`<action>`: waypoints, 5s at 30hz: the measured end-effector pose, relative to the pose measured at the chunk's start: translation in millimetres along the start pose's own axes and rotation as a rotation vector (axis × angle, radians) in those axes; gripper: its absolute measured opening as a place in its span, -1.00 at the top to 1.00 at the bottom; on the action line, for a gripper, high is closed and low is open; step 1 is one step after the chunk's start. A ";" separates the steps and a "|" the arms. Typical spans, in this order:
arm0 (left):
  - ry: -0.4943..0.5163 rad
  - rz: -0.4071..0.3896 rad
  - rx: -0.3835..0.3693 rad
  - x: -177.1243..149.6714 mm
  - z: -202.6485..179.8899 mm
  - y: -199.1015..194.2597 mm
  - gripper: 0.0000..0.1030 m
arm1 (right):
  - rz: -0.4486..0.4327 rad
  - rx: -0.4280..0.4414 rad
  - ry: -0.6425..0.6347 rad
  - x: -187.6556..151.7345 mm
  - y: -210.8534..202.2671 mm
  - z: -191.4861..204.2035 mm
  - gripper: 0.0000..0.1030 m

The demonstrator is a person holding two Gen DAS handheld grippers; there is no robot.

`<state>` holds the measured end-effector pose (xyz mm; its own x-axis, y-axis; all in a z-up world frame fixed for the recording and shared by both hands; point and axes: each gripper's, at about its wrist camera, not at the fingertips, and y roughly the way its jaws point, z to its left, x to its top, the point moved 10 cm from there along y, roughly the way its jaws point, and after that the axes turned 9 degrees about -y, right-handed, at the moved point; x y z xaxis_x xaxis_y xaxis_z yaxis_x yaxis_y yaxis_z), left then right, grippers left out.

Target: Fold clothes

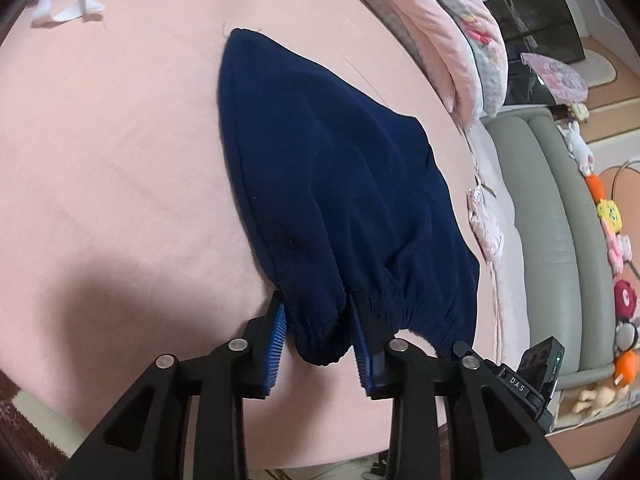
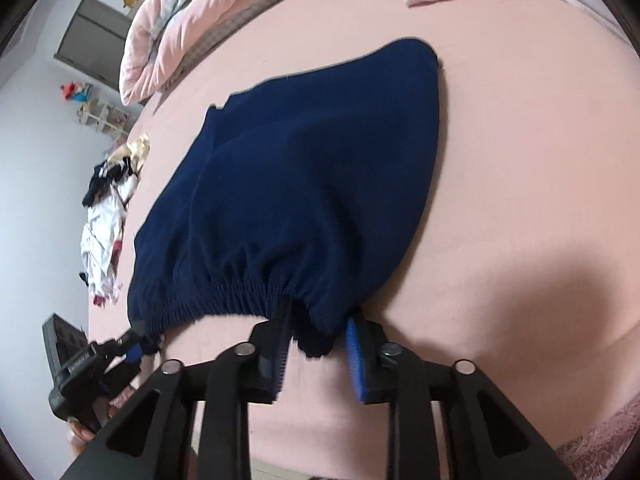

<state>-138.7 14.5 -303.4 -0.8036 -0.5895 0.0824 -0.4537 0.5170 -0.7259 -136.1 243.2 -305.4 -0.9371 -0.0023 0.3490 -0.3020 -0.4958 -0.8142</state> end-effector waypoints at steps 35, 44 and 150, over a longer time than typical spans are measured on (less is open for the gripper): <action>0.402 -0.094 0.300 82.9 -36.2 -31.0 0.23 | -0.041 -0.304 -0.364 50.2 -69.1 11.4 0.37; 0.382 -0.068 0.296 113.6 -13.6 -6.1 0.23 | 0.084 -0.174 -0.694 102.4 50.6 90.0 0.39; 0.310 0.266 -0.159 -48.0 -108.1 67.4 -0.08 | 0.104 0.034 -0.211 51.3 -3.0 19.9 0.50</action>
<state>-172.4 144.7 -282.5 -0.9671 -0.2213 0.1257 -0.2497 0.7290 -0.6373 -179.7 227.4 -275.9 -0.9043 -0.2349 0.3565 -0.1966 -0.5121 -0.8361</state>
